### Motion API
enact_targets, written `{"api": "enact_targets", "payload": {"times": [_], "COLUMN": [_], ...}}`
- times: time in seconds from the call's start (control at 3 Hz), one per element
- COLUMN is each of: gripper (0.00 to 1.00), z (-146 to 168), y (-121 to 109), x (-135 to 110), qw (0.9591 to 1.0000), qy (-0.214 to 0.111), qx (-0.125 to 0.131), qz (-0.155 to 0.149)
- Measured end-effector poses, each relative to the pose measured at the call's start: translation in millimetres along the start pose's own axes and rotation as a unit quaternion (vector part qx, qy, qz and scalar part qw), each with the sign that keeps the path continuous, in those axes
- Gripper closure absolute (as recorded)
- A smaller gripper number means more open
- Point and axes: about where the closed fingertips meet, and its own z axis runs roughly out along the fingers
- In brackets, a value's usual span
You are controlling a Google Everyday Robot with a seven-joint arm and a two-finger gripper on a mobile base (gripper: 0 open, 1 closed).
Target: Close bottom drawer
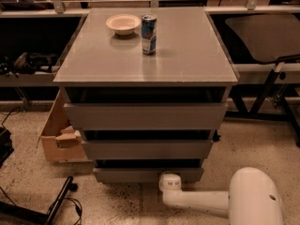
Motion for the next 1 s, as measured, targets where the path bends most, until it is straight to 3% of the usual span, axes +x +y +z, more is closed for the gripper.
{"api": "enact_targets", "payload": {"times": [1.0], "gripper": [0.05], "z": [0.0], "y": [0.0], "x": [0.0], "qw": [1.0], "qy": [0.0], "qx": [0.0], "qz": [0.0]}}
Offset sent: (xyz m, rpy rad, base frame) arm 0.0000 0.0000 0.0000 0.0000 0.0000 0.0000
